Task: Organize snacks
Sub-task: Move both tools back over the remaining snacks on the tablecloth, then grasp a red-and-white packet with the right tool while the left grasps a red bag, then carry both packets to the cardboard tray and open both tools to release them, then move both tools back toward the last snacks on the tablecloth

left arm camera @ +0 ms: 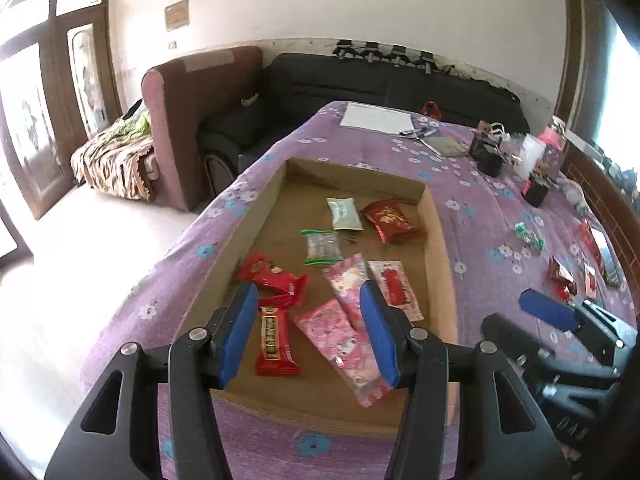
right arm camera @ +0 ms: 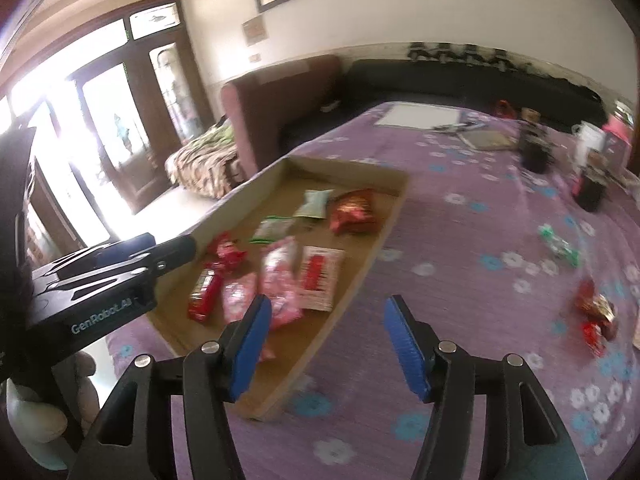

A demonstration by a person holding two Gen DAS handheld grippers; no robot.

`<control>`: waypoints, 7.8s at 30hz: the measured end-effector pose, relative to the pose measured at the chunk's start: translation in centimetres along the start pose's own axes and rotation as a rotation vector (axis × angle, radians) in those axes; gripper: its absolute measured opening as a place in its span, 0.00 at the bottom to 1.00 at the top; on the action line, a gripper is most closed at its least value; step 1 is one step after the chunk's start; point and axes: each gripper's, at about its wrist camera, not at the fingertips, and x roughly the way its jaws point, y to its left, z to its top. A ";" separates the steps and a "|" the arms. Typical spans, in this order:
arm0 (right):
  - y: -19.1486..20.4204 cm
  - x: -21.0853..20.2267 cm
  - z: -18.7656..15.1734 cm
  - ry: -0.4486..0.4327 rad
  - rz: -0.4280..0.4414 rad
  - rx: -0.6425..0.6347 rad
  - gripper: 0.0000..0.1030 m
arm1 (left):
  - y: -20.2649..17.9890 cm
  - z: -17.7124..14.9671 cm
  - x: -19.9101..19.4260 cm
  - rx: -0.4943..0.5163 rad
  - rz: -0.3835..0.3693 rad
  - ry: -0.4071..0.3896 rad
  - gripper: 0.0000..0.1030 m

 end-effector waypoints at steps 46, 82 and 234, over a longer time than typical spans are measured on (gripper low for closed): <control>-27.6 0.2 -0.5 0.041 -0.182 0.408 0.62 | -12.4 -1.7 -1.5 0.169 -0.394 0.110 0.72; -31.1 -2.1 -2.6 0.087 -0.537 0.390 0.36 | -18.2 0.7 7.4 0.009 -0.500 0.341 0.72; -30.1 -7.9 -2.1 -0.060 -0.300 0.482 0.56 | -10.9 -2.1 -0.3 0.070 -0.326 0.182 0.62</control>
